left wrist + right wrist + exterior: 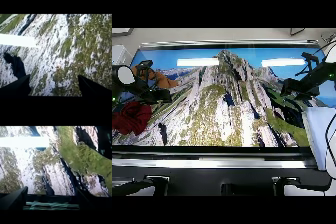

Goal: Fold the clothes and pants, and hang the long-sleeved shirts on hangers.

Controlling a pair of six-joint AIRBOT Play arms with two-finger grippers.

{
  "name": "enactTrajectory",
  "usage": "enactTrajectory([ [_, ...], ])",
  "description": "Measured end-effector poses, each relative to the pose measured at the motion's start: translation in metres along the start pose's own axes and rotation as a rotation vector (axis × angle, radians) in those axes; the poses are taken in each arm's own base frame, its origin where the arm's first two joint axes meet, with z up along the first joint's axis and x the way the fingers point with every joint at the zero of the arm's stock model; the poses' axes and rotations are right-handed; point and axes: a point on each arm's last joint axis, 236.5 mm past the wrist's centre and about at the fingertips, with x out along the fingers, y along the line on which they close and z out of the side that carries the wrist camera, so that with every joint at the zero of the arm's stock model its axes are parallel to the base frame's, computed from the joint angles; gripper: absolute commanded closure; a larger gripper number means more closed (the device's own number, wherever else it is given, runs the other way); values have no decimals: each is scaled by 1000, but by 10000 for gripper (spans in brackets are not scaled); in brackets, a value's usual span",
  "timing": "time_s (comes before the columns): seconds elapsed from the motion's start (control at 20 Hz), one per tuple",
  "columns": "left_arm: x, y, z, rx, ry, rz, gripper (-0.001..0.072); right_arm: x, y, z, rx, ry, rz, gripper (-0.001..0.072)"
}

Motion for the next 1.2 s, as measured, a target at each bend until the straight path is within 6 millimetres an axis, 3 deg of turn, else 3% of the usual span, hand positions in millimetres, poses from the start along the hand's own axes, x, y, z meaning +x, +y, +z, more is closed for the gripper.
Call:
enactTrajectory([
  [0.75, 0, 0, 0, 0, 0, 0, 0, 0, 0, 2, -7, -7, 0, 21],
  [0.9, 1, -2, 9, -12, -35, -6, 0, -1, 1, 28, -14, -117, 2, 21],
  [1.2, 4, -10, 59, -36, -230, -45, 0, -16, 4, 87, -18, -374, 13, 20],
])
